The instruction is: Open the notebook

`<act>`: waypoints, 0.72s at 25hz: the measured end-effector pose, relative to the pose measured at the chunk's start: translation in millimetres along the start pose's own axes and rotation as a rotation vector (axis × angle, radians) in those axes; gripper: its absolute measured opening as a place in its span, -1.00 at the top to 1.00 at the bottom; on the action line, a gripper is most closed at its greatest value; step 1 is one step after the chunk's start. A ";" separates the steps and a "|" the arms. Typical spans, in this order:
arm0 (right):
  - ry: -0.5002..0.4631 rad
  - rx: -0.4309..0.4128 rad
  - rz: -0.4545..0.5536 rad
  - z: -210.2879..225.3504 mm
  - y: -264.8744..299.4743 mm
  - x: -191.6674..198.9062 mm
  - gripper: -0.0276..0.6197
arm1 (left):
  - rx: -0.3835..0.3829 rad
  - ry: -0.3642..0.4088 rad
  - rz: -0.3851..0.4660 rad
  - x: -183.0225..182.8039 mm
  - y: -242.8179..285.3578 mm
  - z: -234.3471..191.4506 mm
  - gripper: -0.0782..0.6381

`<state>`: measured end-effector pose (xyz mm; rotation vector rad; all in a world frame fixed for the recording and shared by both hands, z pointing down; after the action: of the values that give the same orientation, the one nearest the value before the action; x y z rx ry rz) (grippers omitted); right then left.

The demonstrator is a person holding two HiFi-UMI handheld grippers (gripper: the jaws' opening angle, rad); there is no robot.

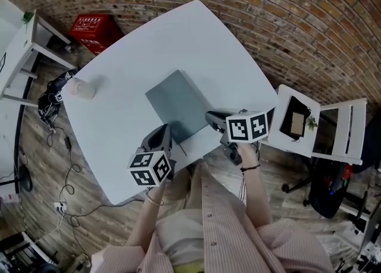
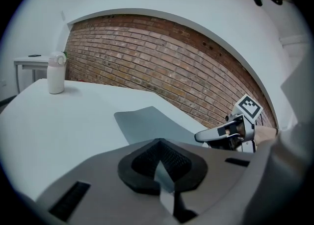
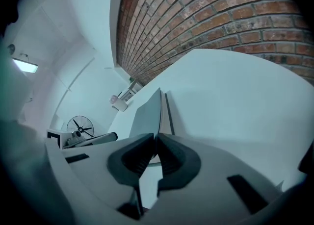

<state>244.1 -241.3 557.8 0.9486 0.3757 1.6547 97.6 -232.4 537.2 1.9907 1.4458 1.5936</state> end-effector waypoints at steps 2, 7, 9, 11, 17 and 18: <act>-0.003 -0.004 0.017 -4.5 -2.5 -1.5 0.82 | -0.010 -0.013 0.008 2.2 -6.2 -5.0 0.80; -0.022 -0.025 0.050 -19.1 -11.4 -4.9 0.82 | -0.025 -0.024 0.040 2.6 -25.4 -11.6 0.80; -0.037 -0.017 0.056 -25.8 -14.6 -6.1 0.83 | -0.038 -0.012 0.047 2.1 -32.5 -14.7 0.80; -0.065 -0.007 0.063 -34.3 -17.7 -7.8 0.82 | -0.046 -0.001 0.056 1.3 -39.2 -18.3 0.80; -0.129 0.041 0.091 -57.4 -24.0 -12.0 0.83 | -0.049 0.006 0.082 3.4 -57.1 -32.2 0.80; -0.141 0.052 0.096 -62.2 -24.9 -12.6 0.83 | -0.047 0.004 0.083 5.1 -60.3 -34.7 0.80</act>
<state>214.7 -230.8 497.2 1.1304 0.2822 1.6598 35.3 -212.0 513.5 2.0473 1.3305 1.6506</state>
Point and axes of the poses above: the fingertips, and each gripper's own axes: y forward along the fingers, z to its right, x out of its underside, the point moved 1 cm from there along -y, backward along the fingers, and after that the axes turned 12 degrees about -z, right-handed, at the moved point
